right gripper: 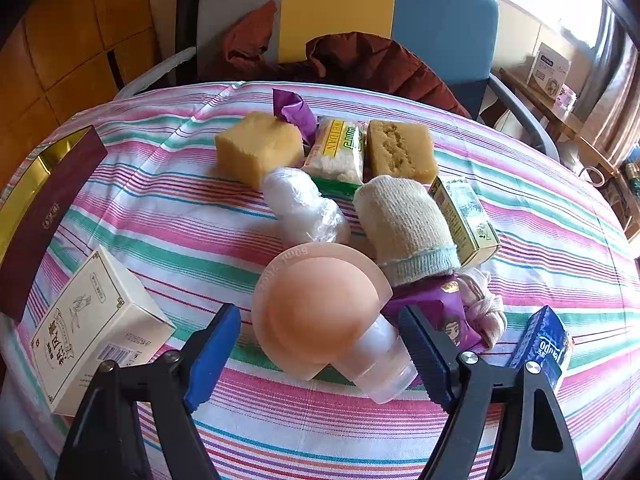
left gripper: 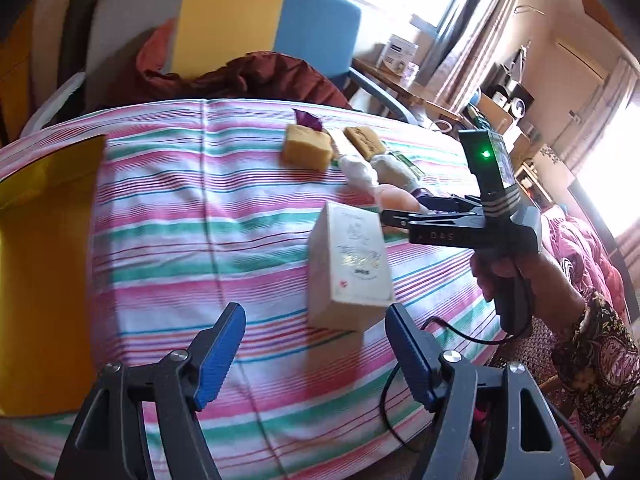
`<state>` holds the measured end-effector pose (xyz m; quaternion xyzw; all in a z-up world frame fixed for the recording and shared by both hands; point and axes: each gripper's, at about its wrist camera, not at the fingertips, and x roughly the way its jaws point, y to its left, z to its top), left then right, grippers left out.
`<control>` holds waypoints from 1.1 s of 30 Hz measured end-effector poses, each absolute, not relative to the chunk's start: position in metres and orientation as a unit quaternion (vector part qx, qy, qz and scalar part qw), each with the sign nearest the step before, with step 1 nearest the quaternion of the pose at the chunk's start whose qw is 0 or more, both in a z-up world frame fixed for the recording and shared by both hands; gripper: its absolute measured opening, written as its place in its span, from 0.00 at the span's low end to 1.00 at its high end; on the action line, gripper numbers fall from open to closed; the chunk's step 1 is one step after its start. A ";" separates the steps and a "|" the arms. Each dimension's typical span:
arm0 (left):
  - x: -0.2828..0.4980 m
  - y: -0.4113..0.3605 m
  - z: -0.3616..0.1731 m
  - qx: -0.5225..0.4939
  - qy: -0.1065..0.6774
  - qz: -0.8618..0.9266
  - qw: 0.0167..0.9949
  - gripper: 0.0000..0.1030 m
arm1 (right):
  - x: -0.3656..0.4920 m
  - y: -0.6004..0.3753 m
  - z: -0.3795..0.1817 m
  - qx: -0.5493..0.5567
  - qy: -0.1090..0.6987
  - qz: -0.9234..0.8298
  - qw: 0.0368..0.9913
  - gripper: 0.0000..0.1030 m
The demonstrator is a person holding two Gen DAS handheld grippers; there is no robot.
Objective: Organize objects
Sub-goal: 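Move left gripper to the white tea box while right gripper approaches the peach puff, then close left gripper on the white tea box while right gripper grasps the peach puff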
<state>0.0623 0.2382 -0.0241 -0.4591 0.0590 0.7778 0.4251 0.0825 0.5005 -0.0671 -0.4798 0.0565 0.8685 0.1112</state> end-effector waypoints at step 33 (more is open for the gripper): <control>0.051 0.255 -0.043 -0.426 0.087 0.815 0.382 0.50 | 0.092 0.495 -0.061 -0.463 0.154 0.870 0.075 0.58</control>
